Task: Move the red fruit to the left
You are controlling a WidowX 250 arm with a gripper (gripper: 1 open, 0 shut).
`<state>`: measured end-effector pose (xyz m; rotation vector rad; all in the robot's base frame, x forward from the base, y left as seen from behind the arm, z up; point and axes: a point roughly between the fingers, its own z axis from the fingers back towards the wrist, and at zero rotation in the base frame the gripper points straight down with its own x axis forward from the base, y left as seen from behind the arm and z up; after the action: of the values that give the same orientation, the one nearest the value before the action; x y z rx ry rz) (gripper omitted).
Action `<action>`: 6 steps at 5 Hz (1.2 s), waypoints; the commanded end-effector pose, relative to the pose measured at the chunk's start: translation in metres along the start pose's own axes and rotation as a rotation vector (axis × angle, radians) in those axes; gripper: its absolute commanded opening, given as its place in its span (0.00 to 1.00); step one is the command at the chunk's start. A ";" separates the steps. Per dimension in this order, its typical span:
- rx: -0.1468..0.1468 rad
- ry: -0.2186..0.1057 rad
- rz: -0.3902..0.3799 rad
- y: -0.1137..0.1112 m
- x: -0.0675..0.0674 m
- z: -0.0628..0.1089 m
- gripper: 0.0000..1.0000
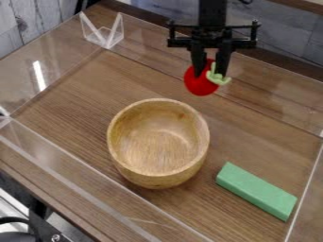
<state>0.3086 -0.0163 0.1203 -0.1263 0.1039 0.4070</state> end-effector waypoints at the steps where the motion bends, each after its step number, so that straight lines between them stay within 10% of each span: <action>1: -0.030 -0.058 -0.015 0.000 -0.006 0.020 0.00; 6: -0.054 -0.050 -0.079 -0.005 -0.021 0.014 0.00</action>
<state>0.2903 -0.0249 0.1166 -0.1600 0.1108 0.3486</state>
